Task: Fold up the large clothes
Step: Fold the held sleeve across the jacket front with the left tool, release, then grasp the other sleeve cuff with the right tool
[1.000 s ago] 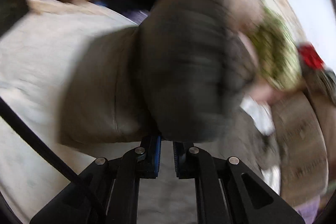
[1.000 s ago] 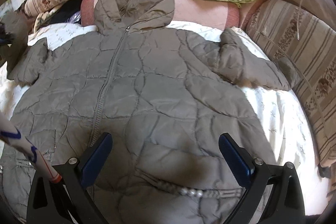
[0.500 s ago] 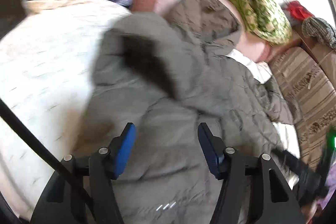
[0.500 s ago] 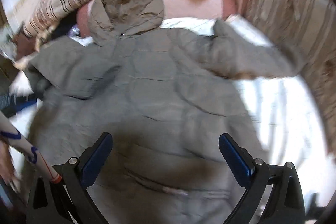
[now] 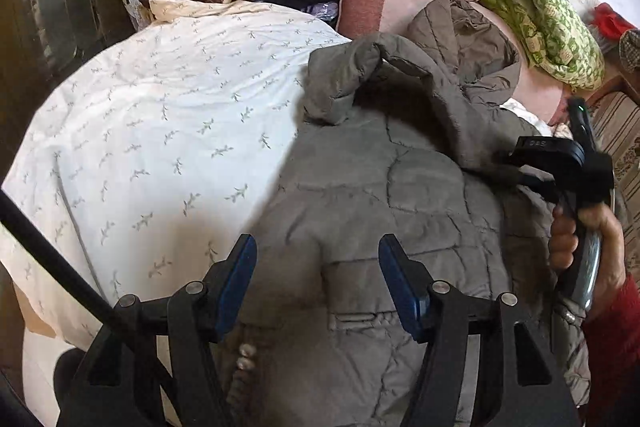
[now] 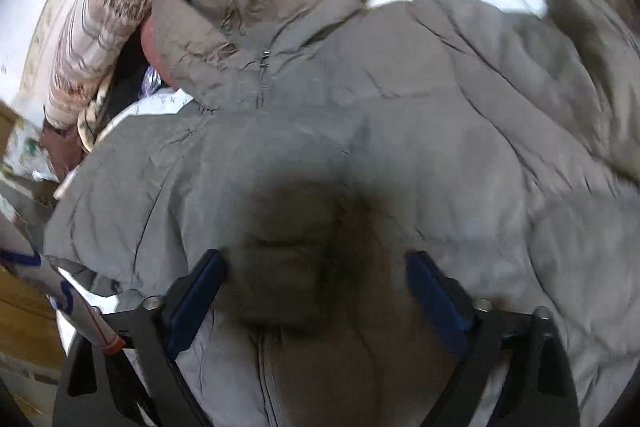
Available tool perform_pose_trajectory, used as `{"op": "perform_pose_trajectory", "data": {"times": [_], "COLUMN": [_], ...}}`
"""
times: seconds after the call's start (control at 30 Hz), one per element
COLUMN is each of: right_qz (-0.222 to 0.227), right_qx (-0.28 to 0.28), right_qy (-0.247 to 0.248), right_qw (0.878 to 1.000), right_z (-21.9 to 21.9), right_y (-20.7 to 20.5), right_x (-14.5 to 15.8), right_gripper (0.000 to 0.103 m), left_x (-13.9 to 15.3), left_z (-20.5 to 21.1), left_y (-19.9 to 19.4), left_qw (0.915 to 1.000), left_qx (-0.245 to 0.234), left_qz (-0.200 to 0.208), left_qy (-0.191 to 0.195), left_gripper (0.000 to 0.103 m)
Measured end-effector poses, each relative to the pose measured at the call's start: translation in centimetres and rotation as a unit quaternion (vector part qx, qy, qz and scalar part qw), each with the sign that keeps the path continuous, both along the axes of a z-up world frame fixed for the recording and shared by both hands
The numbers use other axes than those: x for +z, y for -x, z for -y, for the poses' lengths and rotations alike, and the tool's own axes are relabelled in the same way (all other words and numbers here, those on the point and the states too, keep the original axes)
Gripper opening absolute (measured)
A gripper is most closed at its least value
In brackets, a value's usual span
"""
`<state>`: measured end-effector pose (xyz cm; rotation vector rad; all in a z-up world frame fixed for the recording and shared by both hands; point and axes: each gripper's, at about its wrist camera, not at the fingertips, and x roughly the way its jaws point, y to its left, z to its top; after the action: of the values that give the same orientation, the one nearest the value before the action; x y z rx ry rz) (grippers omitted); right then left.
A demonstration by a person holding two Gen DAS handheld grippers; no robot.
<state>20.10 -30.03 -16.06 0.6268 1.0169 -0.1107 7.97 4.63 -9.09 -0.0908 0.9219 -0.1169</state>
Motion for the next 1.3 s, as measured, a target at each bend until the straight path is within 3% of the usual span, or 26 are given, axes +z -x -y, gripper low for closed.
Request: {"op": "perform_pose_trajectory", "data": {"times": [0.07, 0.1, 0.23, 0.37, 0.57, 0.73, 0.8, 0.83, 0.93, 1.0, 1.13, 1.3], "right_qz": [-0.017, -0.015, -0.013, -0.032, -0.083, -0.098, -0.106, -0.102, -0.046, 0.0, 0.061, 0.021], "right_qx": [0.032, 0.037, 0.033, -0.016, -0.052, -0.048, -0.041, -0.037, -0.018, -0.026, -0.07, -0.15], "right_qy": [-0.012, -0.007, 0.069, 0.12, 0.131, 0.158, 0.181, 0.193, 0.2, 0.19, 0.152, 0.133], "right_qw": [0.999, 0.999, 0.997, 0.992, 0.987, 0.981, 0.977, 0.975, 0.979, 0.981, 0.984, 0.98], "right_z": [-0.5, -0.4, 0.9, 4.5, 7.8, 7.5, 7.6, 7.4, 7.3, 7.9, 11.3, 19.7], "right_y": [-1.0, -1.1, -0.6, 0.1, -0.1, -1.4, -1.4, -1.2, 1.3, 4.2, 9.7, 15.0], "right_x": [0.3, 0.8, 3.2, 3.9, 0.4, -0.6, -0.6, -0.3, 2.5, 4.9, 7.4, 6.0], "right_gripper": [0.033, 0.027, 0.019, 0.019, 0.019, 0.029, 0.049, 0.052, 0.059, 0.075, 0.084, 0.084], "left_x": [0.2, 0.4, 1.1, 1.6, 2.1, 3.5, 4.2, 4.5, 5.0, 5.0, 5.0, 5.0], "left_z": [0.2, 0.4, 1.0, 1.7, 2.9, 3.7, 4.1, 4.2, 5.1, 6.1, 8.2, 10.2], "left_y": [0.2, 0.4, 0.9, 1.4, 2.3, 3.7, 4.4, 4.7, 5.7, 6.1, 7.0, 8.2], "left_qw": [1.0, 0.9999, 0.9997, 0.9994, 0.9987, 0.9978, 0.9972, 0.997, 0.9963, 0.9959, 0.9935, 0.9892], "left_qx": [-0.003, -0.005, -0.011, -0.022, -0.039, -0.036, -0.04, -0.042, -0.058, -0.068, -0.099, -0.122], "left_qz": [0.004, 0.008, 0.021, 0.024, 0.02, 0.033, 0.039, 0.042, 0.04, 0.03, 0.019, 0.026], "left_qy": [0.0, -0.005, -0.01, -0.011, -0.024, -0.044, -0.049, -0.049, -0.05, -0.051, -0.052, -0.077], "left_gripper": [0.062, 0.062, 0.062, 0.062, 0.062, 0.062, 0.062, 0.062, 0.062, 0.062, 0.064, 0.064]}}
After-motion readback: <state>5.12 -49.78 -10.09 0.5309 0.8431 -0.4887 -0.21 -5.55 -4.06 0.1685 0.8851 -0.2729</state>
